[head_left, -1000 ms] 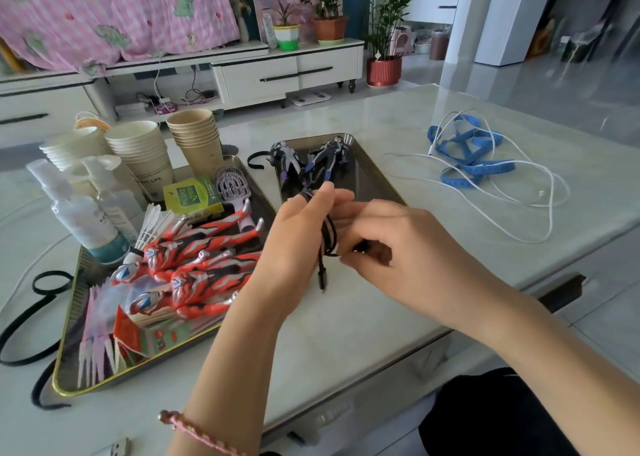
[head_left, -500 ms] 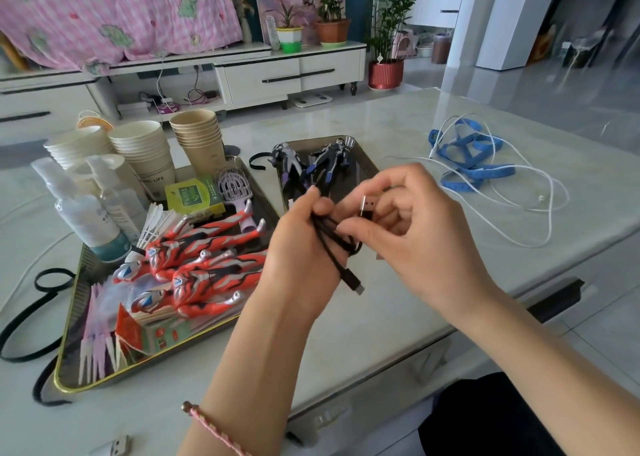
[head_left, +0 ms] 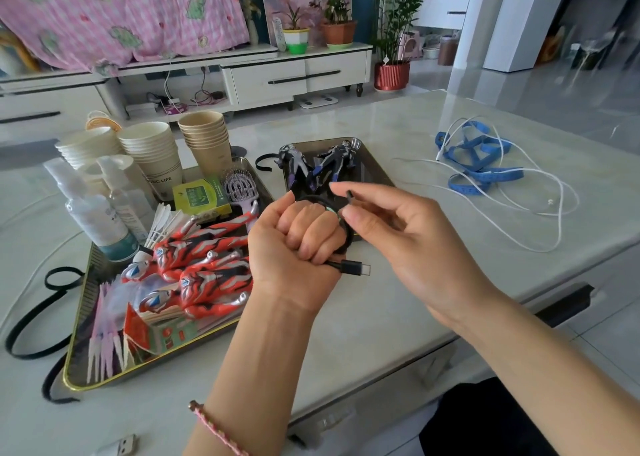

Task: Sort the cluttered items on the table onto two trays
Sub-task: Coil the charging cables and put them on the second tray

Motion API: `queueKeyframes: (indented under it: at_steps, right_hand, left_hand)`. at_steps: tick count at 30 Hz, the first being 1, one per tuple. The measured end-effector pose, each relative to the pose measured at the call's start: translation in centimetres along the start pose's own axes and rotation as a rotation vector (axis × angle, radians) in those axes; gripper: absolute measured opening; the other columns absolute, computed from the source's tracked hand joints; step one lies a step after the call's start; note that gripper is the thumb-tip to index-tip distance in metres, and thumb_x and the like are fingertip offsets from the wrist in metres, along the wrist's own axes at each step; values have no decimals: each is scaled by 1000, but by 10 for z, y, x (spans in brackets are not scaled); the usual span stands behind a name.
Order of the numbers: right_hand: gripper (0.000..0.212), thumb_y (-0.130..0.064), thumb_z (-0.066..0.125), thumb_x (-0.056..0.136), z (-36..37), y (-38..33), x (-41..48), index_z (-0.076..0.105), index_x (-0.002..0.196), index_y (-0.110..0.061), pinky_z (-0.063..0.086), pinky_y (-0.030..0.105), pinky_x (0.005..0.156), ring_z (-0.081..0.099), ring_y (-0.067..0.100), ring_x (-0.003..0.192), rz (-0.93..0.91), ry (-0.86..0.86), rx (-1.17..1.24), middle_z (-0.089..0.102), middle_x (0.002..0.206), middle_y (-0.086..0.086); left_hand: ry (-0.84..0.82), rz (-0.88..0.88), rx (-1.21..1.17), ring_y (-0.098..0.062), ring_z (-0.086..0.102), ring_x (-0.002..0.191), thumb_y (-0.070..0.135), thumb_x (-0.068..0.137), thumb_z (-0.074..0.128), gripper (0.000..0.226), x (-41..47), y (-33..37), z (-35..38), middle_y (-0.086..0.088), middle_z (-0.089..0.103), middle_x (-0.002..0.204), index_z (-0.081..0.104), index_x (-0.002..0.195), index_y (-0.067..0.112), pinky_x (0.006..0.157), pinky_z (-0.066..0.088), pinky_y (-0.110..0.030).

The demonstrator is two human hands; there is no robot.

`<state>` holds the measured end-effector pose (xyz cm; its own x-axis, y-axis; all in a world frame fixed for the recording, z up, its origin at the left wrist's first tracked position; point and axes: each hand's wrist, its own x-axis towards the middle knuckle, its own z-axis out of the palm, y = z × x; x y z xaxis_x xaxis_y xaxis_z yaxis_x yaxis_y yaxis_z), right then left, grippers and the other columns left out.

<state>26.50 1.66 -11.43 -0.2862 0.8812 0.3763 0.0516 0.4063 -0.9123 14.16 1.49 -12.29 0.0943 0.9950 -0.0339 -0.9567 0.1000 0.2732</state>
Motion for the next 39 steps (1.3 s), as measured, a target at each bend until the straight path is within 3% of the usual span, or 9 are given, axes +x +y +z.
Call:
queueKeyframes:
  at_steps: [6, 11, 13, 17, 22, 26, 32, 36, 39]
  right_hand:
    - [15, -21, 73, 66, -4, -2, 2, 67, 79, -16, 48, 11, 66, 64, -1, 66, -10, 53, 72, 71, 70, -8]
    - [11, -19, 71, 77, -3, 4, -2, 69, 79, -30, 44, 9, 77, 58, -5, 87, -20, 76, -75, 61, 96, -6]
    - [7, -21, 68, 76, -4, 3, -3, 70, 81, -25, 50, 16, 80, 59, -2, 85, 98, 30, 62, 64, 95, -2]
    - [27, -21, 58, 74, -13, 1, -2, 69, 96, -8, 56, 35, 81, 65, 19, 84, 413, -193, 447, 69, 91, 8]
    - [20, -8, 63, 63, -20, 1, -1, 61, 83, -7, 56, 22, 61, 66, 12, 64, 536, -136, 584, 67, 71, 5]
    - [36, -6, 64, 58, -25, 3, -2, 56, 93, -11, 53, 20, 54, 61, 11, 57, 607, -184, 613, 65, 69, 2]
    - [53, -5, 63, 62, -28, 8, 1, 52, 114, -8, 48, 20, 50, 56, 13, 62, 646, -226, 670, 60, 83, 8]
    - [41, -3, 60, 65, -21, 8, 3, 57, 106, -7, 47, 20, 50, 48, 21, 79, 627, -261, 708, 54, 98, 15]
    - [47, -3, 59, 70, -11, 12, 6, 53, 117, -5, 49, 20, 53, 52, 22, 84, 617, -255, 694, 56, 104, 16]
  left_hand:
    - [-39, -21, 77, -6, 6, 34, 20, 84, 39, 46, 0, 5, 2, 6, 18, 32, 21, 41, 22, 30, 11, -18]
    - [-115, -74, 213, -6, 7, 33, 23, 85, 37, 42, 0, 7, 2, 10, 8, 40, 17, 48, 28, 30, 10, -17]
    - [-161, -112, 207, -5, 10, 32, 22, 87, 38, 43, 1, 9, -2, 10, 12, 39, 19, 49, 27, 29, 14, -17]
    - [-284, -248, 181, -7, 18, 33, 21, 89, 39, 42, 3, 13, -8, 7, 21, 40, 25, 50, 25, 31, 21, -21]
    - [-369, -418, 231, -11, 27, 37, 21, 95, 34, 40, 7, 13, -11, 3, 29, 45, 31, 55, 21, 37, 21, -23]
    - [-390, -519, 265, -13, 28, 39, 22, 97, 33, 40, 6, 15, -10, 2, 31, 48, 30, 57, 21, 40, 22, -23]
    - [-259, -604, 319, -15, 36, 44, 22, 98, 29, 40, 8, 19, -3, -3, 40, 49, 41, 59, 16, 45, 35, -25]
    - [-165, -623, 364, -21, 53, 54, 19, 98, 35, 41, 8, 31, -4, -7, 46, 55, 54, 65, 3, 56, 48, -29]
    - [-38, -519, 545, -12, 49, 41, 24, 96, 41, 51, 8, 33, 1, 0, 45, 44, 49, 47, 11, 41, 43, -18]
